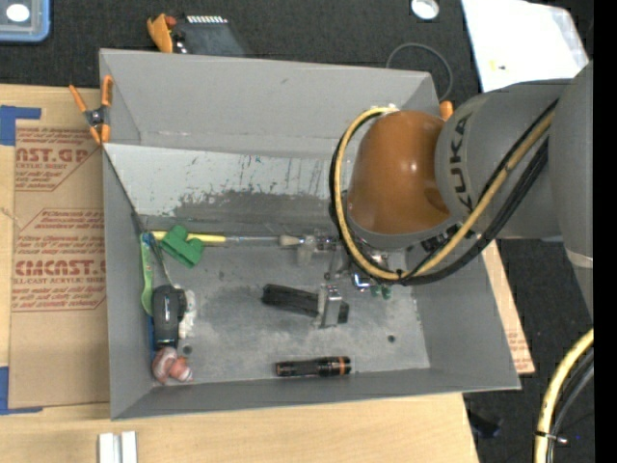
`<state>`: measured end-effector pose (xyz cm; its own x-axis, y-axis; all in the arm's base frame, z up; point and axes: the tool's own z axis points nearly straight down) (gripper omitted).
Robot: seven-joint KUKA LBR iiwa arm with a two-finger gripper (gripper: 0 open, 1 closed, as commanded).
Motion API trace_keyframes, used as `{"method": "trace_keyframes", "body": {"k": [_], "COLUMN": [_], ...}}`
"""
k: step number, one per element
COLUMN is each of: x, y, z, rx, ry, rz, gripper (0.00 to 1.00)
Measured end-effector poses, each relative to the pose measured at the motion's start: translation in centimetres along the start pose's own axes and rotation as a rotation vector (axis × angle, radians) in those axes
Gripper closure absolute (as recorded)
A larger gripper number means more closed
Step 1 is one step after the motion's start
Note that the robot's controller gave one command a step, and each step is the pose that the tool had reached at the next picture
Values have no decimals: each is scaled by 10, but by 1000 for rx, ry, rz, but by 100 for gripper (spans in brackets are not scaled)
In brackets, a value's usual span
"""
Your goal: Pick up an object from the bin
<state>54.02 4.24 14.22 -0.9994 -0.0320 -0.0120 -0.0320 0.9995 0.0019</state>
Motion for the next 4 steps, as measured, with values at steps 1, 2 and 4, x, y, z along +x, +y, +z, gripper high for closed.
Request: {"method": "trace_keyframes", "body": {"k": [1, 2, 4], "x": [11, 17, 19], "y": [-7, 8, 8], "z": [76, 70, 34], "rx": [2, -2, -1], "ry": [13, -7, -2], "rz": [247, 334, 333], "gripper": [0, 100, 100]}}
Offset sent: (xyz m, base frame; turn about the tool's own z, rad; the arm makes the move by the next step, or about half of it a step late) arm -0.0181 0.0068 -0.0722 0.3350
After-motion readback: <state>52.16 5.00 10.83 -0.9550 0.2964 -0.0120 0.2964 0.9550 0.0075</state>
